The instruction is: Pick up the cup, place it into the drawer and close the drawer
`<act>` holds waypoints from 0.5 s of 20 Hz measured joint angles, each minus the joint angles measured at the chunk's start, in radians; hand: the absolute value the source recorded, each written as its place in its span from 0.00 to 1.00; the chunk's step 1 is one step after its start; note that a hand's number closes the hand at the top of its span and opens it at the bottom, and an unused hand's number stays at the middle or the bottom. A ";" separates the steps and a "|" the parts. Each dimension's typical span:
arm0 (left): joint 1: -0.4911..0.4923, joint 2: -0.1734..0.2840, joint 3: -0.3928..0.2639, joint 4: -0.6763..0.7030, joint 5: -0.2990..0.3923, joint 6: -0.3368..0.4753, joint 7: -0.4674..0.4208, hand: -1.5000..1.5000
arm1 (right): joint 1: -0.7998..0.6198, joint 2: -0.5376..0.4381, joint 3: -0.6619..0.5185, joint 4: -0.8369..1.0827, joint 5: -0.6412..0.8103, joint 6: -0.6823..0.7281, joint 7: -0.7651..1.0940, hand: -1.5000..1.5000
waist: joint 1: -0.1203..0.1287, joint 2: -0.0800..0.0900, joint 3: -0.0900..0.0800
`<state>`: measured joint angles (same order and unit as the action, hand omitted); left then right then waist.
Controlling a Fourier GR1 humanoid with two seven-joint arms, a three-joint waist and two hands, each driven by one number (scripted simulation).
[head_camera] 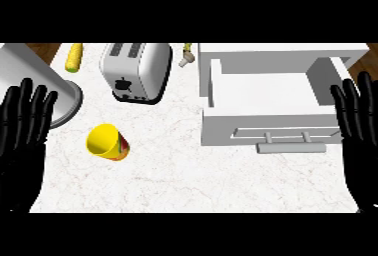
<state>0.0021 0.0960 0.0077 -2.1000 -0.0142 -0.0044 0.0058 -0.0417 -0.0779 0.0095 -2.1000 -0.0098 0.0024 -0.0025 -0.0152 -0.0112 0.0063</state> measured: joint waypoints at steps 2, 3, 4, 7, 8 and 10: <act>-0.009 0.026 0.024 0.006 0.054 -0.046 -0.002 0.00 | 0.005 -0.007 -0.013 0.018 -0.004 0.011 -0.023 0.00 | 0.006 0.004 -0.002; -0.015 0.039 0.033 0.018 0.084 -0.075 -0.010 0.00 | -0.002 -0.009 -0.017 0.009 -0.009 0.011 -0.009 0.00 | 0.007 0.006 -0.003; -0.018 0.054 0.046 0.033 0.121 -0.110 -0.026 0.00 | 0.014 -0.012 -0.016 -0.002 -0.010 0.017 -0.014 0.00 | 0.007 0.007 -0.004; -0.026 0.095 0.080 0.076 0.261 -0.207 -0.011 0.00 | 0.023 -0.019 0.000 0.008 -0.010 0.034 0.003 0.00 | 0.010 0.010 -0.006; -0.031 0.095 0.089 0.097 0.310 -0.216 0.020 0.00 | 0.021 -0.027 0.010 0.024 -0.010 0.048 0.016 0.00 | 0.012 0.012 -0.006; -0.032 0.099 0.110 0.156 0.384 -0.241 0.047 0.00 | 0.022 -0.039 0.021 0.033 -0.019 0.067 0.047 0.00 | 0.012 0.013 -0.007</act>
<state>-0.0301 0.1953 0.1177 -1.9435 0.3694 -0.2455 0.0529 -0.0192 -0.1165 0.0302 -2.0669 -0.0286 0.0694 0.0447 -0.0029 0.0021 -0.0004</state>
